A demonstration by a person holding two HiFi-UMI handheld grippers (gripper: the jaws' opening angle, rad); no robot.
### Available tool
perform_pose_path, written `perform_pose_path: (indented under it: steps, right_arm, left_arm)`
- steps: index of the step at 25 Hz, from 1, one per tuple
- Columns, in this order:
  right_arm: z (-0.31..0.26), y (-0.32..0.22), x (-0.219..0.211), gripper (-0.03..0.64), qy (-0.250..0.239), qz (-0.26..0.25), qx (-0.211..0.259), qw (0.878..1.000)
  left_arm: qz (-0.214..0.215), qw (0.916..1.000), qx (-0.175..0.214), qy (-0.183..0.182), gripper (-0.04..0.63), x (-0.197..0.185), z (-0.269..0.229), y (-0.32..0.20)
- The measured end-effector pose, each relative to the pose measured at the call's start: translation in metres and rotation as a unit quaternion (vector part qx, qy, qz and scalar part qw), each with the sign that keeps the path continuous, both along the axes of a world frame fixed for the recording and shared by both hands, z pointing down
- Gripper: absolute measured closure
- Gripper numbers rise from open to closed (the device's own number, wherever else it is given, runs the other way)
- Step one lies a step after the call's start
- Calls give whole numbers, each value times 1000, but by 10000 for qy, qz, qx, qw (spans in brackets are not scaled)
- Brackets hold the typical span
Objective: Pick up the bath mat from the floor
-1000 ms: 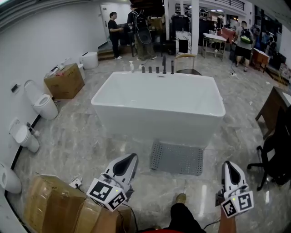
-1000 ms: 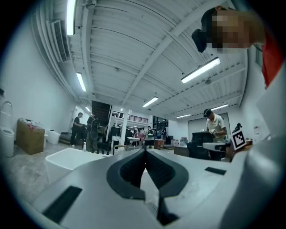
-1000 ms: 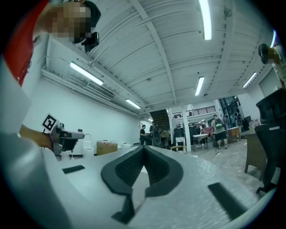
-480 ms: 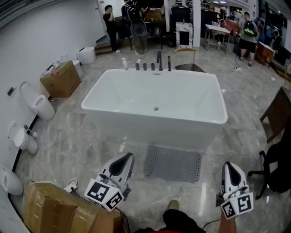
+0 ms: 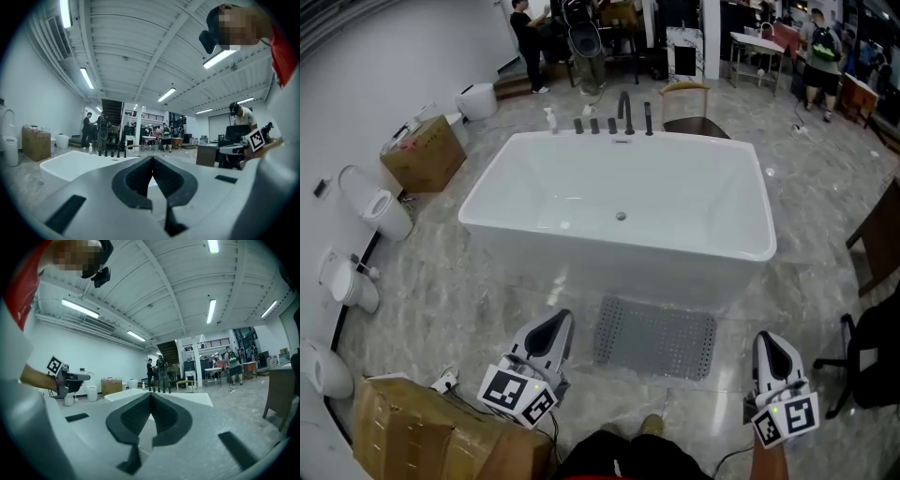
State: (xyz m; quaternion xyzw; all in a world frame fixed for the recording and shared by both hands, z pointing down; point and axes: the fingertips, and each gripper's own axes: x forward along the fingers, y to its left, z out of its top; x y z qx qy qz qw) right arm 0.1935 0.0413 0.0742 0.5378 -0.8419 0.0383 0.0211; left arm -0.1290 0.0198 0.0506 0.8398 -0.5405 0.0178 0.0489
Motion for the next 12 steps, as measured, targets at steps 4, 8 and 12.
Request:
perform_pose_path:
  steps: [4,8,12]
  right_arm:
    - [24,-25,6,614,66,184,-201,9996]
    - [50,-44,9,614,194,372,-379,9984]
    - [80,-56,13,612,276,554,-572,9964]
  left_arm:
    - [17,9999,-120,-28,584,-4,30,-27]
    - [-42,9994,-341,-63,584,-12,63,-53]
    - [-54,9984,-566,-72,584,-21,101,-71]
